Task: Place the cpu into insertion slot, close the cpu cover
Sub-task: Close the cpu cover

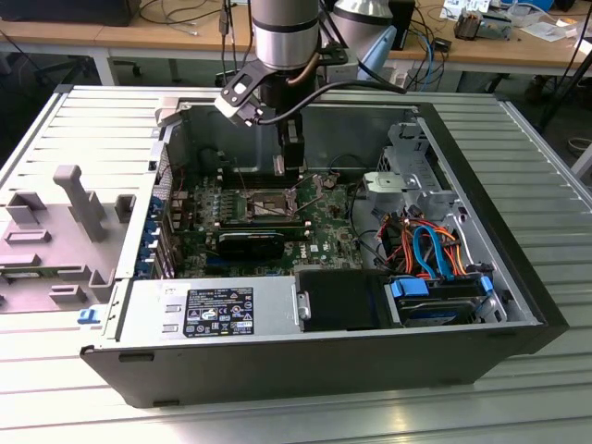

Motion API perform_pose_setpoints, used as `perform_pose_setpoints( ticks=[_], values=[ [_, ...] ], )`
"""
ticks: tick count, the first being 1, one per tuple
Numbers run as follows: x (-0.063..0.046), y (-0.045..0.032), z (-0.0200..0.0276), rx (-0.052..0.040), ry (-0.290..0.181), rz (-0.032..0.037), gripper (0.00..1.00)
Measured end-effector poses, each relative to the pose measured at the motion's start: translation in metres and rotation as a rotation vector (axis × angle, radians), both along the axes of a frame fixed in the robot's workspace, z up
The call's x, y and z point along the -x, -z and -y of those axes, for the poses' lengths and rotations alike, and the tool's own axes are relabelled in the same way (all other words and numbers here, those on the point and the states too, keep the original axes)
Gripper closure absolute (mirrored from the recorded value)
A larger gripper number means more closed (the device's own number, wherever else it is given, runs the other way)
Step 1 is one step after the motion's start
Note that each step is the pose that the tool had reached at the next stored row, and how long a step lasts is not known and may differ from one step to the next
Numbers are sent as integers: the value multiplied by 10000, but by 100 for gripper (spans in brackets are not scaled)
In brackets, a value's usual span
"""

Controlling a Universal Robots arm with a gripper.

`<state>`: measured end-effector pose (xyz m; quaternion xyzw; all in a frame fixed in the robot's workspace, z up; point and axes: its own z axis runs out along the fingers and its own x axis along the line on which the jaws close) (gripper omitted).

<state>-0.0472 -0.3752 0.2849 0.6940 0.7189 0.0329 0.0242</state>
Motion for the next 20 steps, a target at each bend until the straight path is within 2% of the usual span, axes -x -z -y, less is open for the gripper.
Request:
perform_pose_setpoints(
  ticks=[4,6,20],
  values=[
    [0,3,0,0,0,0,45],
    [2,124,0,0,0,0,45],
    [46,127,-1,0,0,0,45]
  ],
)
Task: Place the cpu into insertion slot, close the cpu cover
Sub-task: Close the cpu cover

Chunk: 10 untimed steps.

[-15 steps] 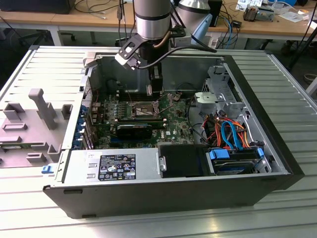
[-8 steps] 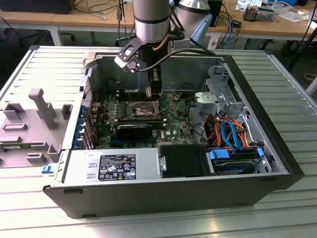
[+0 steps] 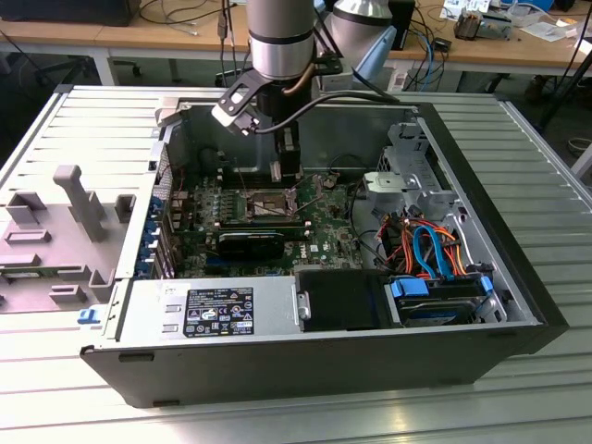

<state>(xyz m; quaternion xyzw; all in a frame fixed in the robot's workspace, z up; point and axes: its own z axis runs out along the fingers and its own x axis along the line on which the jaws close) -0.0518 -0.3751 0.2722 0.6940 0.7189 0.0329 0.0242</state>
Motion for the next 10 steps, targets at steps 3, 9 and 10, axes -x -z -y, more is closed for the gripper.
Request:
perform_pose_setpoints(
  ticks=[3,9,10],
  values=[
    [6,1,0,0,1,0,45],
    [18,5,0,1,0,0,45],
    [20,5,0,1,0,0,45]
  ],
)
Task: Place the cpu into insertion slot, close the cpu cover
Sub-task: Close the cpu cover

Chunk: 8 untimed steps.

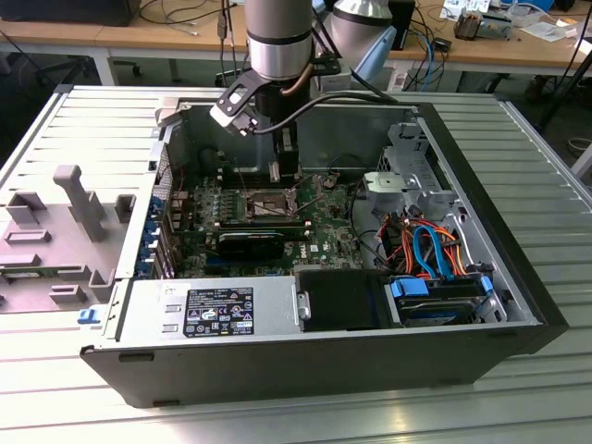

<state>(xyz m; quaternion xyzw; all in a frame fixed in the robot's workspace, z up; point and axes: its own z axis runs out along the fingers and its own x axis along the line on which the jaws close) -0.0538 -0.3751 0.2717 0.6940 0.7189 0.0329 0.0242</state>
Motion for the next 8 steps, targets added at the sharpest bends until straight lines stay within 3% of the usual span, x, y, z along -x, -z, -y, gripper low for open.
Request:
perform_pose_setpoints(
  ticks=[8],
  values=[
    [14,5,0,0,0,0,45]
  ],
)
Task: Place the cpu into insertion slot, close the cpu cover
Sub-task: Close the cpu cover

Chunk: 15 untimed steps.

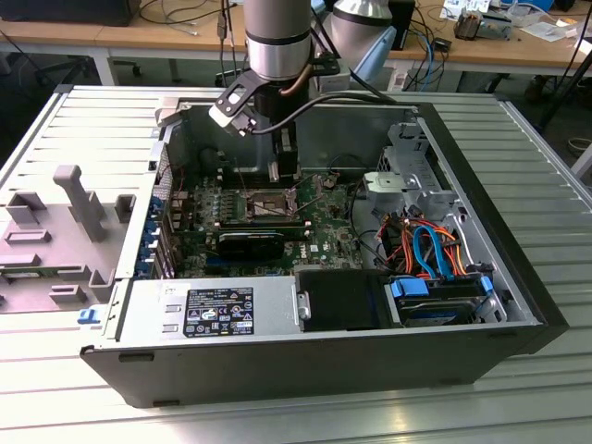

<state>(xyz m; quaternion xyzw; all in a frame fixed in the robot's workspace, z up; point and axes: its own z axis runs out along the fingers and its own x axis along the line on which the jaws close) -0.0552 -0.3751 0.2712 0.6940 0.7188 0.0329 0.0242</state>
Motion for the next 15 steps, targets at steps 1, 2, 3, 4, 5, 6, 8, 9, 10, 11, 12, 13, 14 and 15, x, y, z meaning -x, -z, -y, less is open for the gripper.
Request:
perform_pose_setpoints(
  ticks=[1,2,3,4,5,6,8,9,10,11,12,13,14,15],
  values=[
    [2,1,0,0,0,0,45],
    [6,2,0,0,0,0,45],
    [10,4,0,0,0,0,45],
    [14,5,0,0,0,0,45],
    [19,7,0,0,0,0,45],
    [22,9,0,0,0,0,45],
    [33,16,0,0,0,0,45],
    [34,17,0,0,0,0,45],
    [73,54,0,0,0,0,45],
    [90,96,0,0,0,0,45],
    [90,97,0,0,0,0,45],
    [90,98,0,0,0,1,45],
    [90,100,0,-1,0,1,45],
    [90,100,0,0,0,0,45]
  ],
)
